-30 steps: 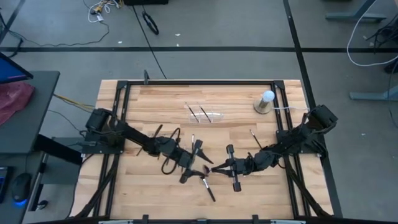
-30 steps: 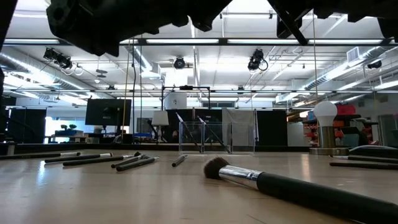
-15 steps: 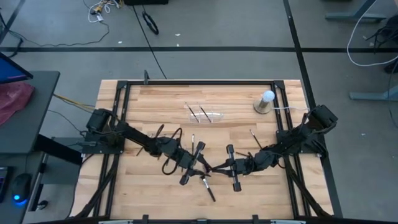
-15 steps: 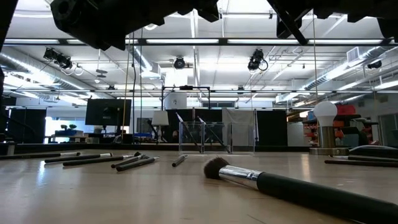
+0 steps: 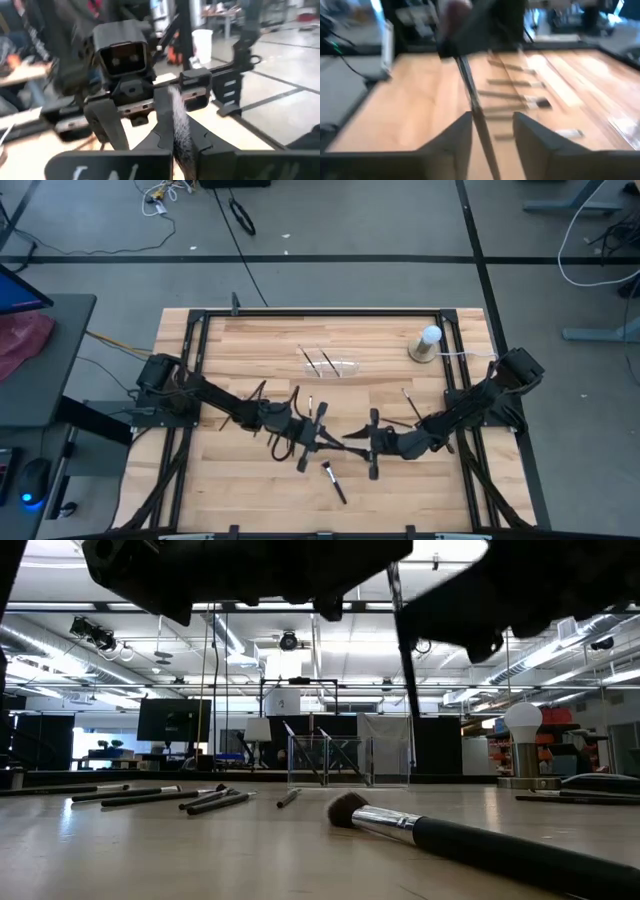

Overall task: Put items in baskets/containers
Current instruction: Put the black highlighter brush into the transparent organizer

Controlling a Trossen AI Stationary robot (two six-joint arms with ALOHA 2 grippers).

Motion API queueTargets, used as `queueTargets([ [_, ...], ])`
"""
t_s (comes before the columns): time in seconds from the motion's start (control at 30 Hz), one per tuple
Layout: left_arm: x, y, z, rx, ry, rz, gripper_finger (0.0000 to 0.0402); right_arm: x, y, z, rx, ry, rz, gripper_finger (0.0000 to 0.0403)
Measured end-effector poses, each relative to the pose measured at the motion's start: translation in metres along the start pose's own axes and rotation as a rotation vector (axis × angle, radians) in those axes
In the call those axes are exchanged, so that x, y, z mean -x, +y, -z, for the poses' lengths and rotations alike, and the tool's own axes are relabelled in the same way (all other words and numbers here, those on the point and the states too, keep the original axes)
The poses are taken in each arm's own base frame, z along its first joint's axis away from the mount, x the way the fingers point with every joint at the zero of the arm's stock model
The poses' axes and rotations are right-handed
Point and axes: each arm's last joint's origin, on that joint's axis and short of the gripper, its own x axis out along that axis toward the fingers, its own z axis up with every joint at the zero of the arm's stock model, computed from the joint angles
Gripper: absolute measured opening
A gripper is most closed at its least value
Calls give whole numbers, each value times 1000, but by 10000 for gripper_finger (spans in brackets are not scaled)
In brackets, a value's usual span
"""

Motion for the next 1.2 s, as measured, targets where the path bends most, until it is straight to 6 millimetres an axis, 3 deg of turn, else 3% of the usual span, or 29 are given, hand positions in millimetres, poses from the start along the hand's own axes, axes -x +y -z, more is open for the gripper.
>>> queueTargets([
  [0.2, 4, 9, -1, 52, 80, -157, 16, 6, -6, 5, -13, 98, 52, 225],
  [0.4, 6, 27, 3, 177, 88, -203, 10, -2, -4, -4, 15, 58, 158, 228],
  [0.57, 7, 42, 5, 270, 79, -175, 17, -16, -2, -12, 31, 42, 195, 204],
  [0.73, 7, 44, 5, 283, 70, -172, 15, -25, -5, -19, 11, 28, 212, 162],
  [1.03, 7, 43, 5, 267, 72, -171, 27, -27, -8, -21, -26, 22, 225, 23],
  [1.2, 7, 44, 5, 218, 75, -169, 56, -27, -9, -20, -91, 21, 228, 30],
])
